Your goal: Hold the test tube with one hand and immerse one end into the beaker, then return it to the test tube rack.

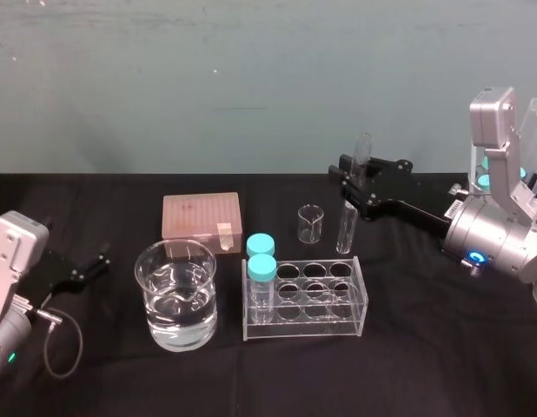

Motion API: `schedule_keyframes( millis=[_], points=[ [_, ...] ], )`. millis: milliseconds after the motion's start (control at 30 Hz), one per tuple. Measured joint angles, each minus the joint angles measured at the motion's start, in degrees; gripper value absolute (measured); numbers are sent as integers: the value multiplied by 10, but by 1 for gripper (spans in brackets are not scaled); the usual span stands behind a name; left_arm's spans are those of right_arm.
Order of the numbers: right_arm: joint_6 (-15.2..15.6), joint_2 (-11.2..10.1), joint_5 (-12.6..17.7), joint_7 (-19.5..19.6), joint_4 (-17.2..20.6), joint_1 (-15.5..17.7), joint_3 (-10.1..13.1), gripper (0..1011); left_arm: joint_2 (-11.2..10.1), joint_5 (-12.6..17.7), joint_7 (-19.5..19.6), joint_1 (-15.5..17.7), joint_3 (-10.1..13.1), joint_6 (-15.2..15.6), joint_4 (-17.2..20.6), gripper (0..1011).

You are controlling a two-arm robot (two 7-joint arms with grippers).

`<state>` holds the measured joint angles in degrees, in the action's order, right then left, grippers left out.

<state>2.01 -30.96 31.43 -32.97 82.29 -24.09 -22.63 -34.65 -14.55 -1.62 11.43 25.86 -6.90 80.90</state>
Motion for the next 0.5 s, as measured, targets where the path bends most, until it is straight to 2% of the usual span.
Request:
schedule_keyframes(
  millis=[500],
  points=[
    [-3, 1, 0, 3, -4, -2, 0, 242, 0, 0, 0, 0, 0, 0, 0, 1000]
  ],
)
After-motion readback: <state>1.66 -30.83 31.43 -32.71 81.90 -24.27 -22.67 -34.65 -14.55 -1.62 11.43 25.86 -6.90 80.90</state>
